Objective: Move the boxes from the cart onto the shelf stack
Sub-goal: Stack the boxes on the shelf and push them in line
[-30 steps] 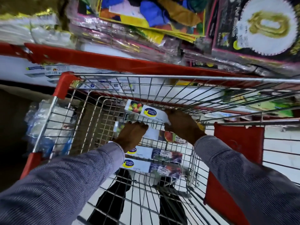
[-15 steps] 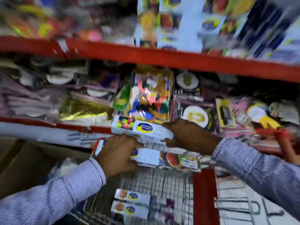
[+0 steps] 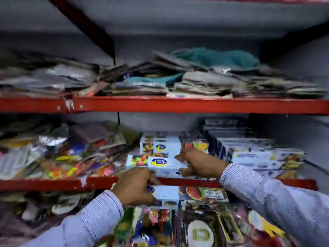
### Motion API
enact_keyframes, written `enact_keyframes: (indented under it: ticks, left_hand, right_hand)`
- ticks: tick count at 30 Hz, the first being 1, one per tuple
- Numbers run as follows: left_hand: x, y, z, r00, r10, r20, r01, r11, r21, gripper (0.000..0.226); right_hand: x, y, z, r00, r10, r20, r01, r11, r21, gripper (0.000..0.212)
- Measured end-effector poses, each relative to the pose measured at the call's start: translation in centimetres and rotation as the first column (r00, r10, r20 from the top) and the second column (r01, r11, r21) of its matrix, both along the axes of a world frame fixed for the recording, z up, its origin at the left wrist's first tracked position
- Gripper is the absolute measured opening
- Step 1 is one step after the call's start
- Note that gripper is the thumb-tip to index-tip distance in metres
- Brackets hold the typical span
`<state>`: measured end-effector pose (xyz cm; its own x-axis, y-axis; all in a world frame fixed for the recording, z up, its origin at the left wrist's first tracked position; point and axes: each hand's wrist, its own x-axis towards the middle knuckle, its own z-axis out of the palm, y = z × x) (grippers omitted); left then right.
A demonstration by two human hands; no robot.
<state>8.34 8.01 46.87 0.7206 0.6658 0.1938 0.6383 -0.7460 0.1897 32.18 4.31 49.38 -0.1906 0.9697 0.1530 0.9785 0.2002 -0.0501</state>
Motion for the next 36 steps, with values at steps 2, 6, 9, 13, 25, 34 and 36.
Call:
enact_keyframes:
  ticks: [2,6,9,13,25,34,36]
  left_hand:
    - [1.3,1.1,0.8,1.000,0.013,-0.004,-0.014,1.000,-0.012,0.052]
    - [3.3,3.6,1.3,0.999,0.042,0.019,-0.042,0.999,-0.024,0.051]
    - [4.1,5.3,1.0,0.998,0.058,0.017,-0.058,0.998,-0.030,0.050]
    - [4.5,7.2,0.2,0.998,0.052,0.040,-0.050,0.998,-0.047,0.050]
    - [6.1,10.4,-0.2,0.997,0.052,0.049,-0.044,0.989,-0.142,0.046]
    - [8.2,13.5,-3.1,0.990,0.057,0.126,-0.052,0.998,-0.039,0.058]
    - [8.3,13.3,-4.2,0.993,0.030,0.113,-0.038,0.997,0.067,0.056]
  right_hand:
    - [1.0,2.0,0.0,1.000,-0.029,-0.011,0.029,1.000,0.008,0.032]
    - [2.2,6.2,-0.5,0.993,-0.110,0.036,0.111,0.994,-0.023,0.043]
    - [3.0,9.0,-1.7,0.988,-0.150,0.047,0.152,0.988,-0.036,0.047]
    - [3.6,11.6,-3.3,0.981,-0.187,0.054,0.190,0.979,-0.070,0.047]
    - [5.4,12.0,-3.6,0.975,-0.213,-0.059,0.216,0.975,0.053,0.037]
    - [5.9,7.5,-3.8,0.982,-0.098,-0.159,0.097,0.995,-0.016,0.036]
    - [5.9,6.6,-5.2,0.985,-0.104,-0.140,0.107,0.994,0.010,0.037]
